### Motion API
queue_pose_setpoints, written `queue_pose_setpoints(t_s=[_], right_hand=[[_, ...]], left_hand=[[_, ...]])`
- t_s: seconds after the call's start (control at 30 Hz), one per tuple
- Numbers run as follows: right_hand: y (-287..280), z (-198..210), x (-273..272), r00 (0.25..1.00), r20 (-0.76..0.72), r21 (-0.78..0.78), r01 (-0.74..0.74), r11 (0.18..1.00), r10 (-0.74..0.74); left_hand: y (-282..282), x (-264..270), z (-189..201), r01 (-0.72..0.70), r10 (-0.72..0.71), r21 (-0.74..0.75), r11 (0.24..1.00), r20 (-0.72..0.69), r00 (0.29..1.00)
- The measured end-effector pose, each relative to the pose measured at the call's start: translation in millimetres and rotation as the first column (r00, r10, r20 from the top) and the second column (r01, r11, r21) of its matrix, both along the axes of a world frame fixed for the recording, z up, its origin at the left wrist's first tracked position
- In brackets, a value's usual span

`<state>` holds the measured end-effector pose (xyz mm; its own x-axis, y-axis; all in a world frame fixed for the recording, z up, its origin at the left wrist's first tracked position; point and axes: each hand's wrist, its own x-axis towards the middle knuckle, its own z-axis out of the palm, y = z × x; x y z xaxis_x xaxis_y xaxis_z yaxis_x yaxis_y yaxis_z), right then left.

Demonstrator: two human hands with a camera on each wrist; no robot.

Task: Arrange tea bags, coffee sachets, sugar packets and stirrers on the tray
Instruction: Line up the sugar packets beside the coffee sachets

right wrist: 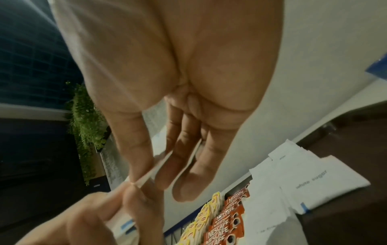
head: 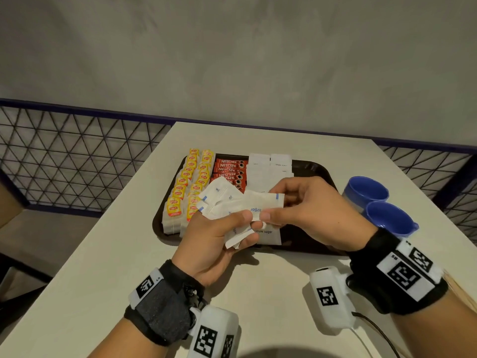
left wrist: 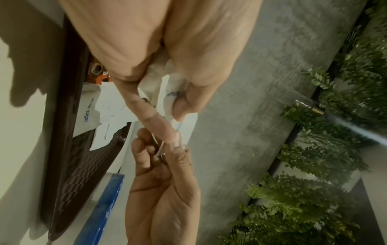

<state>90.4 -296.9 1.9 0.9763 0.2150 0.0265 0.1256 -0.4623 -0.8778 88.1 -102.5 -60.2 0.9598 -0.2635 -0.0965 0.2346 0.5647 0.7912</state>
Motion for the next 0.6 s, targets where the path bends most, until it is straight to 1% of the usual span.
queue_pose_setpoints(t_s=[0.1,0.17,0.23,0.3,0.33,0.43,0.47,0.53,0.6], right_hand=[[-3.2,-1.2,2.5,0.992,0.124,0.032,0.003,0.999,-0.007],[-5.6,-0.7,4.5,0.985,0.171,0.096,-0.001,0.995,-0.016],[-8.1,-0.9,6.0,0.988,0.156,0.163,-0.036,0.986,0.01],[-7.9,-1.2,4.8,0.993,0.092,0.229,-0.098,0.969,0.079],[-7.1,-1.6,5.6,0.993,0.053,0.232,-0.119,0.966,0.109],[-1.9,-0.6,3.8,0.991,-0.064,0.133,-0.108,0.985,0.117],[-1.5,-1.3,3.6,0.991,-0.08,0.086,-0.102,0.991,0.109],[0.1,-2.0,3.4,0.994,-0.076,0.019,-0.078,0.997,0.079],[0.4,-2.2,3.7,0.997,-0.066,0.033,-0.045,0.998,0.047]], left_hand=[[0.5,1.1,0.9,-0.007,0.008,0.025,1.0,-0.023,1.0],[0.2,2.3,0.9,-0.017,0.02,0.06,0.998,-0.045,0.999],[-0.1,3.0,0.9,-0.017,0.021,0.066,0.998,-0.059,0.998],[-0.4,2.8,1.1,-0.008,0.012,0.062,0.998,-0.066,0.998],[-0.7,2.4,1.7,0.001,0.003,0.06,0.998,-0.066,0.998],[-1.2,1.0,2.9,0.04,-0.038,0.037,0.999,-0.049,0.998],[-1.2,0.6,3.0,0.05,-0.049,0.034,0.998,-0.043,0.998],[-1.0,0.1,1.3,0.056,-0.055,0.047,0.997,-0.024,0.998],[-1.2,-0.4,-0.7,0.044,-0.044,0.065,0.997,-0.002,0.999]])
